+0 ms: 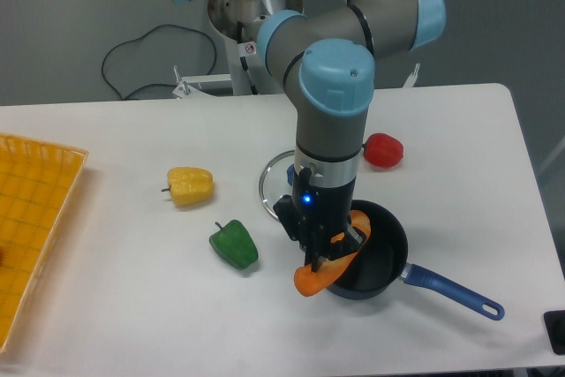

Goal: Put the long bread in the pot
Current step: 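Move the bread over the dark saucepan and lower it into the pot, then open the gripper to release the bread into the saucepan, then raise the open gripper up away from the bread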

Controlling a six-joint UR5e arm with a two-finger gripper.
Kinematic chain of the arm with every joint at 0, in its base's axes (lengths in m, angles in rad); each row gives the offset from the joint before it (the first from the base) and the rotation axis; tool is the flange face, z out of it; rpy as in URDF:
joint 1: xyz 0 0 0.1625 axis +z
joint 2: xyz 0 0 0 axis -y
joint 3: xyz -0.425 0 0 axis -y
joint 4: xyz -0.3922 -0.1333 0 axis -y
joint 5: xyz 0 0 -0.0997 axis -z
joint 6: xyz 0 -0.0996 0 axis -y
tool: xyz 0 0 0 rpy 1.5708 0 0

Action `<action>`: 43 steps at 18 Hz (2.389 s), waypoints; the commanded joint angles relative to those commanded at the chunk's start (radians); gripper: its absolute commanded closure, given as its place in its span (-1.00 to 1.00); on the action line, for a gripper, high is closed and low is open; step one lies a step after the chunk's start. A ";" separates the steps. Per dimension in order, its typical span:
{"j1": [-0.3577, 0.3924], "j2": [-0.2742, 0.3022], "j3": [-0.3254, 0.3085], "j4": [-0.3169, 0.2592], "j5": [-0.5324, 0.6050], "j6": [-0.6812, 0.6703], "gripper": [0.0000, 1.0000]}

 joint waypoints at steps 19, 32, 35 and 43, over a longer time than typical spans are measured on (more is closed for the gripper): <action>-0.005 -0.006 -0.087 0.043 0.028 0.087 -0.99; -0.003 0.000 -0.095 0.040 0.029 0.086 -1.00; -0.005 0.012 -0.097 0.031 0.060 0.083 -1.00; -0.026 0.054 -0.164 0.028 0.222 0.152 -1.00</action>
